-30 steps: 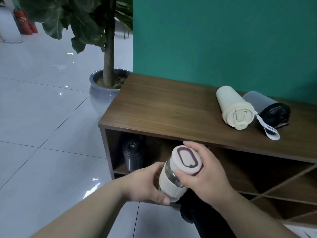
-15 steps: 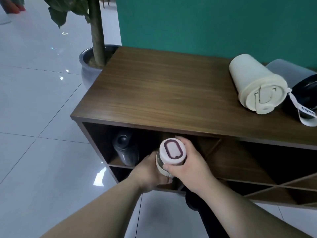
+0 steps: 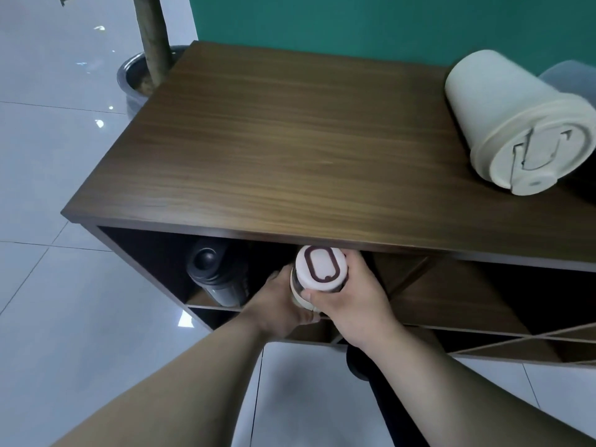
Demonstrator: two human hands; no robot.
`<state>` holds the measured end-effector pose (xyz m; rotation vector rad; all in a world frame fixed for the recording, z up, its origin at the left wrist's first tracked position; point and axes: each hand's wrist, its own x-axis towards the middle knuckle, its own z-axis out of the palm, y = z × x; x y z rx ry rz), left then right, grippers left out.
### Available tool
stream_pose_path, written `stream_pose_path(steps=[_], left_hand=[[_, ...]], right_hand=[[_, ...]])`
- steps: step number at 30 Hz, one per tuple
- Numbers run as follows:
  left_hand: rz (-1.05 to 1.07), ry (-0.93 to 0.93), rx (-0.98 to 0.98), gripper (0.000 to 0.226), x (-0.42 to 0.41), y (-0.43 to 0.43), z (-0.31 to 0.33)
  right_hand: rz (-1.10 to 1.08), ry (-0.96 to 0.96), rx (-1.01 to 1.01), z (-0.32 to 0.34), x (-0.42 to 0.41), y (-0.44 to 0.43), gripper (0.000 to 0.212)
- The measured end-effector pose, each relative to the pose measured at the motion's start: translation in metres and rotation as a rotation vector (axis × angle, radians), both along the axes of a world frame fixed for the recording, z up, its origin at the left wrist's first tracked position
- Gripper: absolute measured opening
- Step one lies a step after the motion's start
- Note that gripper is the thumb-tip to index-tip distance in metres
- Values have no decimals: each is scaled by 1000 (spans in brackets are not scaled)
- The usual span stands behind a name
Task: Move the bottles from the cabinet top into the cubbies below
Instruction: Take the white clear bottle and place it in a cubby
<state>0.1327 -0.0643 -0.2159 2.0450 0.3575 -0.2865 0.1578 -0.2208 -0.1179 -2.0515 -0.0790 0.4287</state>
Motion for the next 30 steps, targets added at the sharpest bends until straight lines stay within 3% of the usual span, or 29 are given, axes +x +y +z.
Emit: stream_pose_path(steps=[9,16,22,30], left_hand=[[160,1,96,78,-8,-19,2],[105,-60,367,83,-12,-35,7],[230,-65,210,78,-15,-31,8],[216,-62,180,78,-15,-26,7]], right_hand=[[35,-24,-50,1,3,2,65],[-18,-44,-18,-4,-1,4,63],[-46,-76,-22,-3,-5,6,70],[-95,-105,-17,-8,-8,12,79]])
